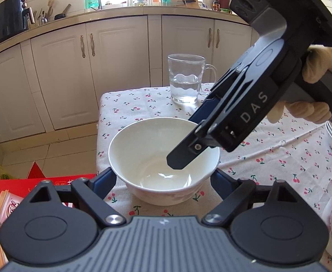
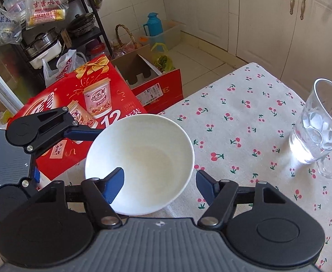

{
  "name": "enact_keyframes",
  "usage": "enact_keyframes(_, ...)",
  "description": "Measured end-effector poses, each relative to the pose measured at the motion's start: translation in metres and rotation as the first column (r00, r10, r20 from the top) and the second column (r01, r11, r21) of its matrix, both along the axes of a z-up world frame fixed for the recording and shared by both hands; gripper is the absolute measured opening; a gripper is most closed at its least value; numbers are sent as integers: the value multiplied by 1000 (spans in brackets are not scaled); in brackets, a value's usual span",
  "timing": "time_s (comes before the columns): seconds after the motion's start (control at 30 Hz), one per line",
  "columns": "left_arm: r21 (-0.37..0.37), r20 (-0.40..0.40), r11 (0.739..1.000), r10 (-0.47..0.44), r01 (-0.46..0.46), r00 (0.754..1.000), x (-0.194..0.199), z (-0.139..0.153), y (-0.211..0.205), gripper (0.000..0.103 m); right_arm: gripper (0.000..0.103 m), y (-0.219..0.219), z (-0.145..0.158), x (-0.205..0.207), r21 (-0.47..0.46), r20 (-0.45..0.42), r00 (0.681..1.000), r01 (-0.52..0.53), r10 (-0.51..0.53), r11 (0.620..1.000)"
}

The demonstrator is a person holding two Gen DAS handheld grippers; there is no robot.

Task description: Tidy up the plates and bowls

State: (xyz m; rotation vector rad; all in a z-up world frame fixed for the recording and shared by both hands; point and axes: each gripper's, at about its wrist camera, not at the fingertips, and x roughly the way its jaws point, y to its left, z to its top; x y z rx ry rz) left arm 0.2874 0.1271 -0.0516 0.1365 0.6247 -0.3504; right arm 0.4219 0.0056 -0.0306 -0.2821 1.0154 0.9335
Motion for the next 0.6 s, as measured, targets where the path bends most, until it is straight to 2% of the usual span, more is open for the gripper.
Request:
enact_keyframes(0.2, -4, -2, 1000, 2, -2, 1000, 1, 0, 0, 89, 69, 2, -3, 3, 16, -13, 1000, -1, 2, 1000)
enact_keyframes(0.4, -15, -12, 1000, -10, 10, 1000, -2, 6, -2, 89, 68, -3, -1, 1, 28, -24, 1000, 19, -19, 999)
enact_keyframes(0.6, -4, 3, 999, -39, 39, 999, -19, 19, -12, 89, 69, -18, 12, -16, 45, -16, 999, 29, -28, 999)
